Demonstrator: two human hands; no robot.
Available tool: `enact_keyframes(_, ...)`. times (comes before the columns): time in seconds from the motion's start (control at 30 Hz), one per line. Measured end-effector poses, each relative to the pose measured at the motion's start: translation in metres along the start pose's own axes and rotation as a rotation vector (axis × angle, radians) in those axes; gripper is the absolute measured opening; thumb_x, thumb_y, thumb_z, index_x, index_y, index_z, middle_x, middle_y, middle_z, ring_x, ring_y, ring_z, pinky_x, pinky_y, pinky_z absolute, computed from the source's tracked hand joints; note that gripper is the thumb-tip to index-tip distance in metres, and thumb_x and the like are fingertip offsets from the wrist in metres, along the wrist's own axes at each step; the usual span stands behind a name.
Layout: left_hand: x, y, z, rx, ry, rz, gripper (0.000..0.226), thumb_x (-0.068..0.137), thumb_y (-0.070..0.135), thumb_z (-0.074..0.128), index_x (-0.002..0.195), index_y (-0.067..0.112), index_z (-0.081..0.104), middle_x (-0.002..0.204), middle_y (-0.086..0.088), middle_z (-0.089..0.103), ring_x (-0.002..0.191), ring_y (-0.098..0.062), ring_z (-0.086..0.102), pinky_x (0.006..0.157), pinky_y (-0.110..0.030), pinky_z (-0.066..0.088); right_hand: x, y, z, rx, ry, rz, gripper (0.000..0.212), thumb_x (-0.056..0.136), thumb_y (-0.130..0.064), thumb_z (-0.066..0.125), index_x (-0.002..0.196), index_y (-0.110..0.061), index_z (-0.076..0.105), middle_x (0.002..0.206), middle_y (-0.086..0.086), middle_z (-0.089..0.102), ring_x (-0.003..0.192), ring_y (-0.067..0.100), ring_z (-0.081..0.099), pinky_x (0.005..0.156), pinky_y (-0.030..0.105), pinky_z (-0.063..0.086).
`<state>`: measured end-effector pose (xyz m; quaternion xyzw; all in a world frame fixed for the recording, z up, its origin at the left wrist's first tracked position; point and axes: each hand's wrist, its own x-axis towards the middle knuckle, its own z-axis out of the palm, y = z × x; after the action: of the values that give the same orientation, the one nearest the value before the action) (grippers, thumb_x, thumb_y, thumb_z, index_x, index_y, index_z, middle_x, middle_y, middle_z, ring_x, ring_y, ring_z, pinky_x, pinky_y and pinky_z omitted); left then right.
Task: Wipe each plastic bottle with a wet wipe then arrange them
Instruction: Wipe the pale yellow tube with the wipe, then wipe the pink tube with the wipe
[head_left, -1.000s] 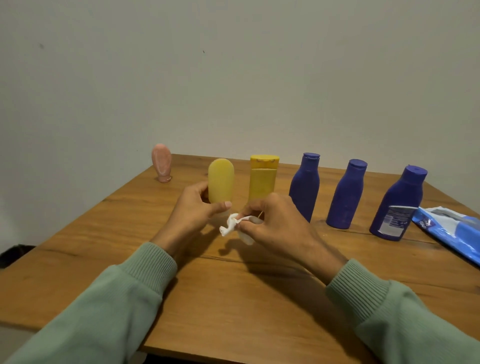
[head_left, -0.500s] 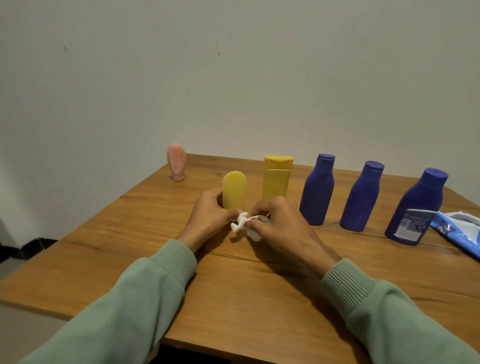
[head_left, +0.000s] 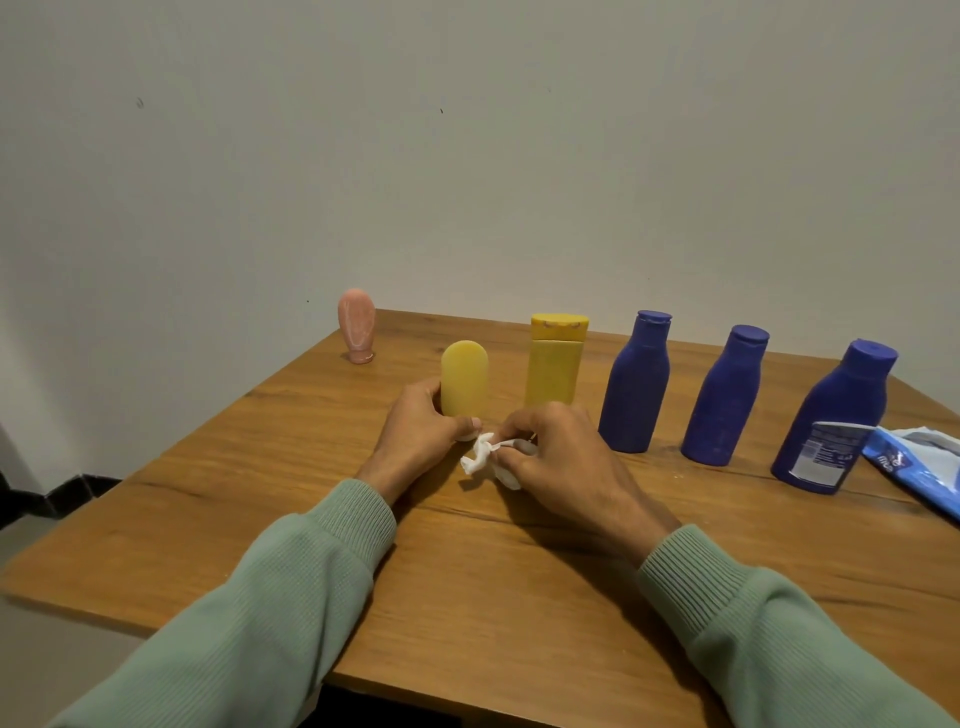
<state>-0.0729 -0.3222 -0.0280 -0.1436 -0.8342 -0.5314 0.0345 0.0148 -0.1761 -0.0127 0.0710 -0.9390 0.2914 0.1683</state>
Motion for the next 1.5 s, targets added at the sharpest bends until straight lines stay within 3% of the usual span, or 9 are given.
enact_keyframes(0.2,-0.004,0.004,-0.002,-0.007,-0.003,-0.004,0.034,0.075,0.009,0.077,0.106,0.015,0.064,0.095,-0.004,0.07,0.089,-0.02,0.068,0.08,-0.042,0.058,0.0,-0.007,0.001,0.011,-0.011,-0.013,0.018,0.086,-0.025,0.064,0.103,-0.021,0.069,0.099,-0.008,0.067,0.084,0.001,0.059,0.072,0.021,0.054)
enact_keyframes(0.37,-0.005,0.006,-0.011,-0.283,0.062,-0.112,0.053,0.077,-0.013,0.058,0.123,0.015,0.056,0.105,-0.005,0.066,0.086,-0.013,0.064,0.059,-0.02,0.052,-0.001,-0.021,0.008,0.065,0.007,-0.03,0.017,0.086,-0.025,0.065,0.101,-0.02,0.069,0.098,-0.008,0.068,0.081,-0.001,0.059,0.071,0.02,0.054)
enact_keyframes(0.53,0.004,-0.01,-0.042,-0.336,0.276,-0.151,0.031,0.079,-0.004,0.06,0.103,0.015,0.064,0.101,-0.008,0.065,0.093,-0.023,0.063,0.083,-0.039,0.058,0.005,-0.048,0.031,0.145,-0.024,-0.091,0.013,0.086,-0.026,0.063,0.094,-0.022,0.072,0.085,-0.01,0.069,0.074,0.0,0.06,0.063,0.019,0.053)
enact_keyframes(0.67,0.019,-0.024,-0.071,-0.266,0.312,-0.141,0.021,0.082,-0.003,0.062,0.095,0.013,0.065,0.104,-0.008,0.065,0.096,-0.022,0.065,0.083,-0.039,0.059,0.019,-0.071,0.055,0.195,-0.052,-0.118,0.013,0.087,-0.023,0.063,0.096,-0.019,0.071,0.085,-0.009,0.068,0.07,-0.001,0.06,0.055,0.014,0.048)
enact_keyframes(0.9,0.058,-0.048,-0.098,-0.056,0.342,-0.126,0.027,0.078,0.003,0.068,0.1,0.015,0.06,0.096,-0.004,0.064,0.092,-0.019,0.065,0.077,-0.032,0.056,0.061,-0.082,0.083,0.317,0.03,0.001,0.012,0.084,-0.019,0.063,0.089,-0.022,0.073,0.074,-0.01,0.067,0.067,0.005,0.062,0.059,0.029,0.057)
enact_keyframes(1.07,0.088,-0.064,-0.1,0.083,0.207,-0.16,0.055,0.076,0.015,0.079,0.123,0.013,0.051,0.099,0.004,0.057,0.088,-0.01,0.057,0.062,-0.016,0.04,0.095,-0.078,0.101,0.454,0.116,0.171,0.014,0.084,-0.016,0.059,0.081,-0.023,0.071,0.078,-0.01,0.067,0.071,0.002,0.06,0.05,0.015,0.042)
enact_keyframes(1.23,0.114,-0.069,-0.099,0.131,0.18,-0.142,0.073,0.08,0.017,0.078,0.14,0.008,0.039,0.123,-0.007,0.056,0.106,-0.018,0.054,0.084,-0.025,0.044,0.117,-0.078,0.114,0.529,0.155,0.236,0.01,0.09,-0.019,0.057,0.09,-0.022,0.067,0.085,-0.006,0.065,0.073,-0.001,0.057,0.043,0.004,0.033)
enact_keyframes(1.37,0.132,-0.08,-0.102,0.156,0.189,-0.127,0.07,0.077,0.021,0.081,0.136,0.008,0.046,0.131,-0.01,0.058,0.116,-0.024,0.058,0.098,-0.035,0.049,0.131,-0.081,0.127,0.571,0.146,0.275,0.01,0.09,-0.02,0.056,0.093,-0.024,0.065,0.09,-0.003,0.066,0.079,0.009,0.062,0.055,0.017,0.044)
enact_keyframes(1.5,0.14,-0.084,-0.1,0.122,0.173,-0.064,0.061,0.079,0.018,0.08,0.132,0.01,0.05,0.12,-0.007,0.065,0.102,-0.018,0.064,0.087,-0.029,0.054,0.139,-0.081,0.131,0.573,0.148,0.296,0.012,0.09,-0.018,0.054,0.095,-0.024,0.063,0.093,-0.003,0.064,0.081,0.009,0.06,0.057,0.02,0.044)
